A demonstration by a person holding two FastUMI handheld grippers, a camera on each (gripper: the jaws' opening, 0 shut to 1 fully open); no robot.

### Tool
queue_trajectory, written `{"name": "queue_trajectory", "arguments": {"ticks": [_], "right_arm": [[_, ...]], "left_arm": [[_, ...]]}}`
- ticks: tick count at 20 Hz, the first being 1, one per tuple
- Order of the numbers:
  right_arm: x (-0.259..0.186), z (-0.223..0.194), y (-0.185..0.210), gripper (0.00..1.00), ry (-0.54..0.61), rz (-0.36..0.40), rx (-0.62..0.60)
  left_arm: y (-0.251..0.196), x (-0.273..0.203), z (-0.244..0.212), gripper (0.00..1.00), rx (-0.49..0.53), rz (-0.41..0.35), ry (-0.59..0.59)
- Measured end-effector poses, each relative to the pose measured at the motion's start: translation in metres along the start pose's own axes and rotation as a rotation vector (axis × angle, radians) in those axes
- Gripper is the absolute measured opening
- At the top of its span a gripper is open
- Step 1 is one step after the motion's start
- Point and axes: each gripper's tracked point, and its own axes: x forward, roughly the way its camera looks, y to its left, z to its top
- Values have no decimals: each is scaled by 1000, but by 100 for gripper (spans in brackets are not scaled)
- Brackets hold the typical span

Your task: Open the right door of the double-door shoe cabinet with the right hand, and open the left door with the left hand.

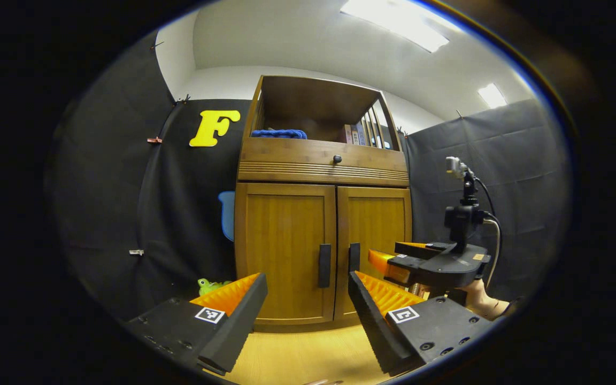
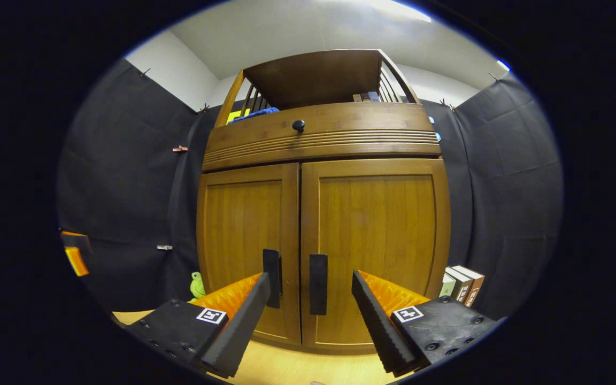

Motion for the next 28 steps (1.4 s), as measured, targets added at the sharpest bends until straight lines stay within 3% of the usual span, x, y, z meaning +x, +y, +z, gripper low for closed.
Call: {"name": "queue_trajectory", "arguments": {"ticks": [7, 10, 14, 18, 22, 27, 28], "right_arm": [[58, -36, -4, 95, 24, -64, -23], [79, -53, -7, 99, 49, -83, -15], [97, -68, -11, 94, 63, -121, -26], [114, -79, -15, 79, 60, -137, -46], [112, -77, -15, 24, 73, -146, -47], [98, -77, -12, 14, 87, -136, -43], [93, -77, -11, 19, 87, -131, -46]], "left_arm": [[26, -17, -7, 95, 11, 55, 30], [38, -21, -10, 95, 17, 82, 49], [53, -27, -13, 95, 20, 111, 56], [68, -29, -14, 95, 12, 137, 58], [73, -26, -18, 95, 12, 153, 78], [68, -33, -17, 95, 16, 131, 78], [67, -35, -15, 95, 13, 128, 72]]}}
